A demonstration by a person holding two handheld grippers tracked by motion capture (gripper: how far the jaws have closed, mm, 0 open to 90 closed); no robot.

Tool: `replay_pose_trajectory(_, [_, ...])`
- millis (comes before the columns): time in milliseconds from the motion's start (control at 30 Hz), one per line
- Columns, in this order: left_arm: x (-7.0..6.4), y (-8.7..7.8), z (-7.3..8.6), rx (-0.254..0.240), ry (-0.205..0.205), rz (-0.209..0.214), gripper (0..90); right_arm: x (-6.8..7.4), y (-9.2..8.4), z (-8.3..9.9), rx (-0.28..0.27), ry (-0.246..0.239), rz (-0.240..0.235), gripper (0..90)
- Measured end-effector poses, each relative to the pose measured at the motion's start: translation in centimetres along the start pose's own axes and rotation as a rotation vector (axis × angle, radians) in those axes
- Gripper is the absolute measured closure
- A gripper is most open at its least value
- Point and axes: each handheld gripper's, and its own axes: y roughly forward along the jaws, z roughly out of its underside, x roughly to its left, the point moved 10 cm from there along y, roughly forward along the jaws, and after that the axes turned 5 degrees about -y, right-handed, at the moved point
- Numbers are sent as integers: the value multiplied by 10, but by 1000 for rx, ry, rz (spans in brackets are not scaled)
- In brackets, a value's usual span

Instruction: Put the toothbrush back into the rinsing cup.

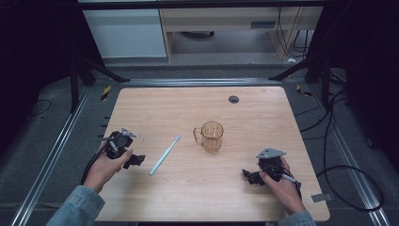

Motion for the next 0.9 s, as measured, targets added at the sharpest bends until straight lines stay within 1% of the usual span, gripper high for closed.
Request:
replay_pose_trajectory(67, [-4, 0, -3, 15, 11, 11, 93, 0, 0, 0, 0, 0, 0, 4])
replay_pose_trajectory(133, [-5, -1, -6, 17, 18, 14, 92, 0, 0, 0, 0, 0, 0, 4])
replay_pose_trajectory(167, [-4, -1, -7, 22, 18, 14, 92, -2, 1, 0, -4, -15, 9, 4])
replay_pose_trajectory(200, [-4, -1, -8, 26, 13, 16, 92, -2, 1, 0, -4, -15, 9, 3])
replay_pose_trajectory(233, [-4, -2, -8, 35, 10, 21, 92, 0, 0, 0, 0, 0, 0, 3])
replay_pose_trajectory(267, [-5, -1, -9, 44, 9, 24, 93, -2, 1, 0, -4, -15, 9, 3])
replay_pose_trajectory(300, [-4, -1, -9, 54, 9, 21, 94, 0, 0, 0, 0, 0, 0, 4])
replay_pose_trajectory(333, [-4, -1, -8, 62, 11, 18, 94, -2, 1, 0, -4, -15, 9, 4])
replay_pose_trajectory(367, [-4, -1, -9, 73, 11, 18, 94, 0, 0, 0, 0, 0, 0, 3])
replay_pose_trajectory(433, [-5, -2, -10, 90, 9, 31, 97, 0, 0, 0, 0, 0, 0, 3])
replay_pose_trajectory(467, [-5, -2, -11, 91, 11, 28, 96, -2, 1, 0, -4, -15, 9, 3])
replay_pose_trajectory(500, [-5, -3, -13, 89, 16, 23, 96, 0, 0, 0, 0, 0, 0, 4])
replay_pose_trajectory(667, [-6, -7, -23, 80, 23, 13, 95, -1, 0, 0, -3, -8, 6, 3])
replay_pose_trajectory(800, [-13, -8, -33, 72, 27, 42, 88, -1, 1, 0, -2, -8, 7, 3])
replay_pose_trajectory(900, [-18, -6, -38, 77, 37, 53, 93, -1, 1, 0, -2, -8, 7, 3])
